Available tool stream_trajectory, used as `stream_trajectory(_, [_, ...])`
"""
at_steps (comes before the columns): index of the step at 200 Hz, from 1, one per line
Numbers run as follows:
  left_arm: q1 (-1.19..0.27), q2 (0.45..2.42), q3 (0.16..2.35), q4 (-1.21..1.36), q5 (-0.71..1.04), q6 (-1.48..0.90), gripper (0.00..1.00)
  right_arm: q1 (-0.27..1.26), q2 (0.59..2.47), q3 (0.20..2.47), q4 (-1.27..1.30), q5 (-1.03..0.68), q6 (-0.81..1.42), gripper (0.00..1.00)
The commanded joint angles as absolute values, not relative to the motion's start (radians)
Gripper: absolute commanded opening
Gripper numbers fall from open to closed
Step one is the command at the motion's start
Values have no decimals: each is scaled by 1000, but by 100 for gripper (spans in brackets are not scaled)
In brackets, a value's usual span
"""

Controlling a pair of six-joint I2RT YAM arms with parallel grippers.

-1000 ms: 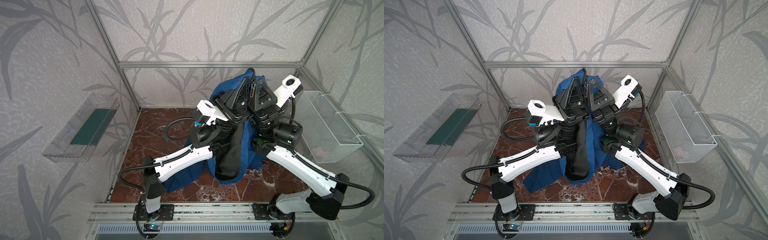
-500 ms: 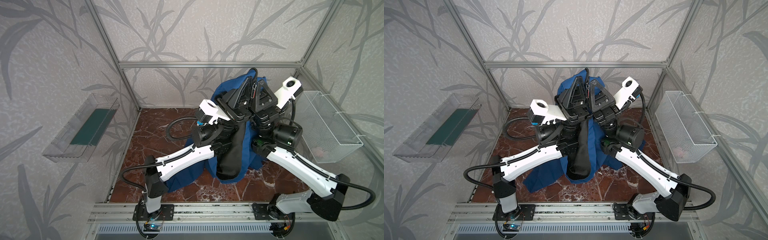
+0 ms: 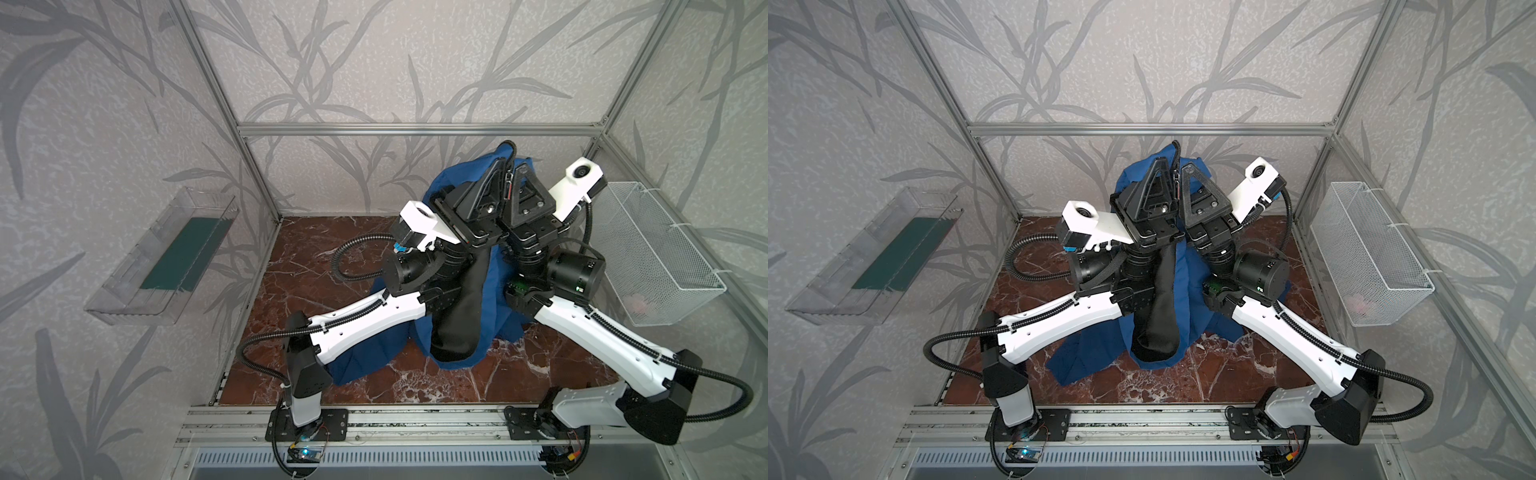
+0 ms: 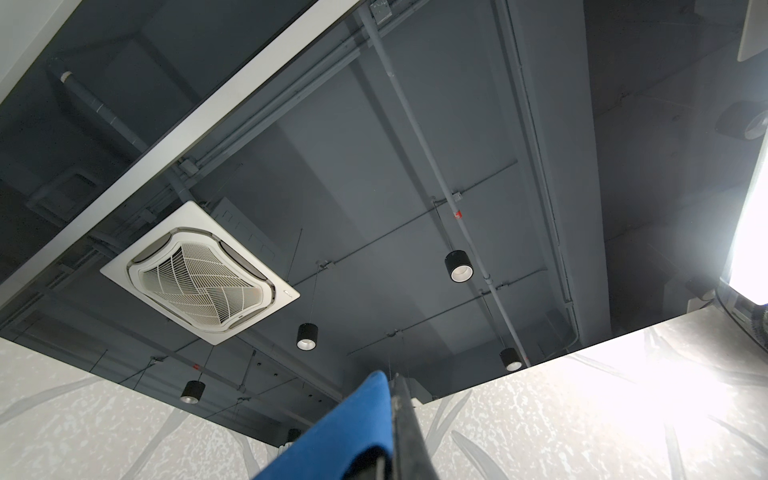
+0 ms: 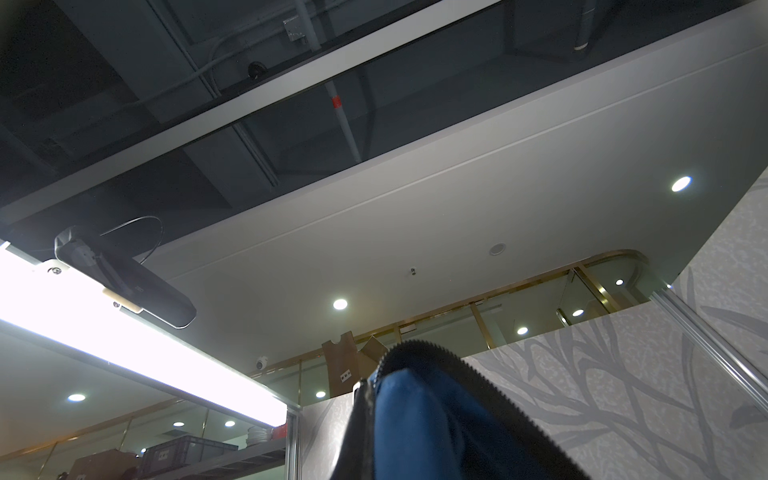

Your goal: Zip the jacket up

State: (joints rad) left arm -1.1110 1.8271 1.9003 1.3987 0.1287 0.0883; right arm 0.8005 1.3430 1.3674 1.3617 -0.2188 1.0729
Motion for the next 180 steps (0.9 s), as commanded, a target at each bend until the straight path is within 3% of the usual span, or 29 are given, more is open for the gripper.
stream_trajectory(1, [-1120, 1789, 1893, 1417, 169, 86, 0, 808, 1325, 1376, 1405, -226, 1063, 0])
stream_trajectory(180, [-1120, 1743, 1839, 1417, 166, 91, 0, 789, 1288, 1344, 1404, -208, 1046, 0])
